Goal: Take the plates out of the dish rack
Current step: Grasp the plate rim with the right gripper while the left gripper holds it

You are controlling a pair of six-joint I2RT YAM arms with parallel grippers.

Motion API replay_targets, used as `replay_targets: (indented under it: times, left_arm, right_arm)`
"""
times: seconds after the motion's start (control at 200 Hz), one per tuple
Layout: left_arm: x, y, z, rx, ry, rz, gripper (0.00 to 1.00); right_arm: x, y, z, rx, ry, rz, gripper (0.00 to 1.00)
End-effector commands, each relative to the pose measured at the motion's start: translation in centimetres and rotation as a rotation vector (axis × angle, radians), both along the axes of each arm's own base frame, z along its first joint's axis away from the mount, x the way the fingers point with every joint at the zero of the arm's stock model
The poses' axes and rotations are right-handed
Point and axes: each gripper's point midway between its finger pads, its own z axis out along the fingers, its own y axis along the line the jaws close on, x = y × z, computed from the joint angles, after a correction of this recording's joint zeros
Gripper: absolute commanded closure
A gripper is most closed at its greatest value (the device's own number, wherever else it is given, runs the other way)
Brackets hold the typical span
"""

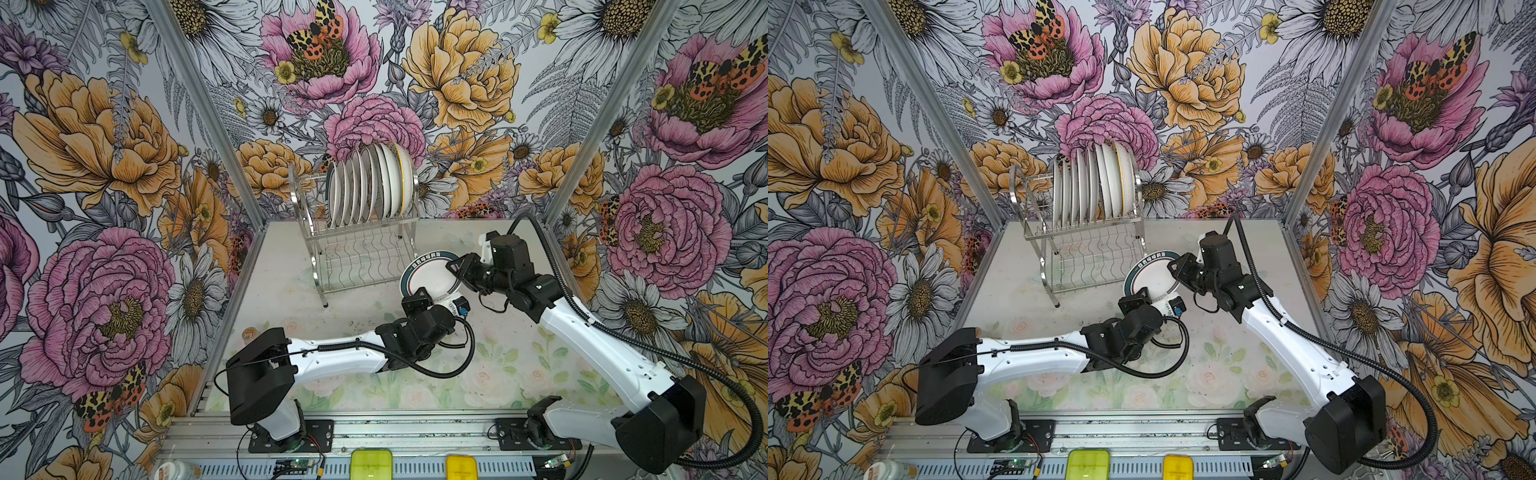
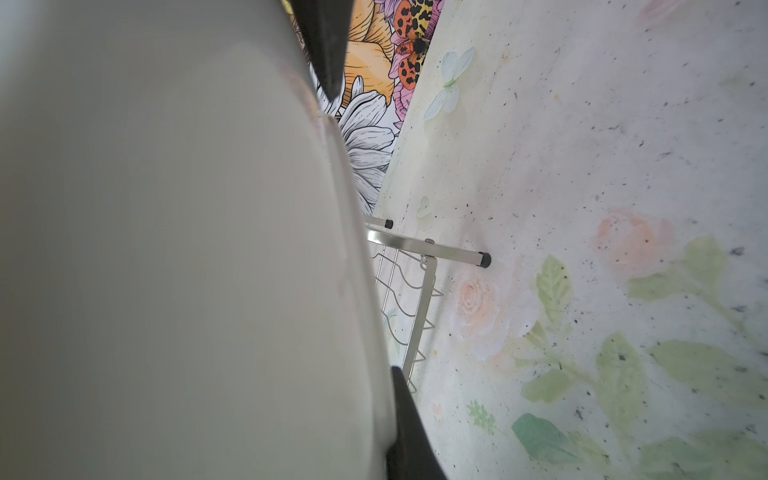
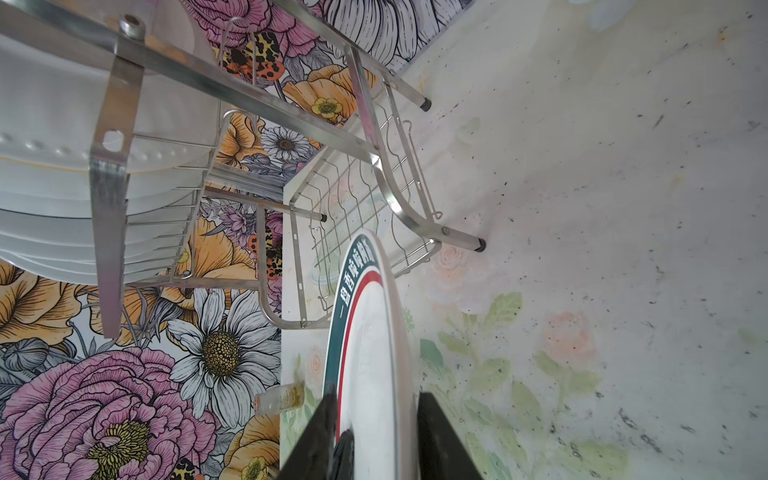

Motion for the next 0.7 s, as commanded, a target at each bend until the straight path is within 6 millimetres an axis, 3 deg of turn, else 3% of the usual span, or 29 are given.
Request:
replay_targets:
  times: [0.0, 0.265, 0.375, 0.626, 0.696]
  left_arm:
    - [0.9, 0.0, 2.2, -0.053, -0.06, 0.038, 1.0]
    - [1.7, 0.2, 2.6, -0.033, -0.091, 0.058, 1.0]
    - [1.7, 0.0, 2.6, -0.032, -0.091, 0.055, 1.0]
    - [2.1, -0.4, 2.7, -0.037, -0.11, 0.079, 1.0]
    - [2.2, -0.5, 2.8, -0.048, -0.112, 0.087, 0.86]
  right_arm:
    - [0.0, 0.0, -1.0, 0.011, 0.02, 0.004, 0.69]
    - [-0.5, -0.2, -2.7, -0.004, 0.055, 0.004, 0.83]
    - [-0.5, -0.3, -3.2, -0.009, 0.068, -0.001, 1.0]
    - [-0.4, -0.7, -2.2, -0.015, 0.032, -0.015, 1.0]
    - [-0.3, -1.0, -2.0, -0.02, 0.02, -0.024, 1.0]
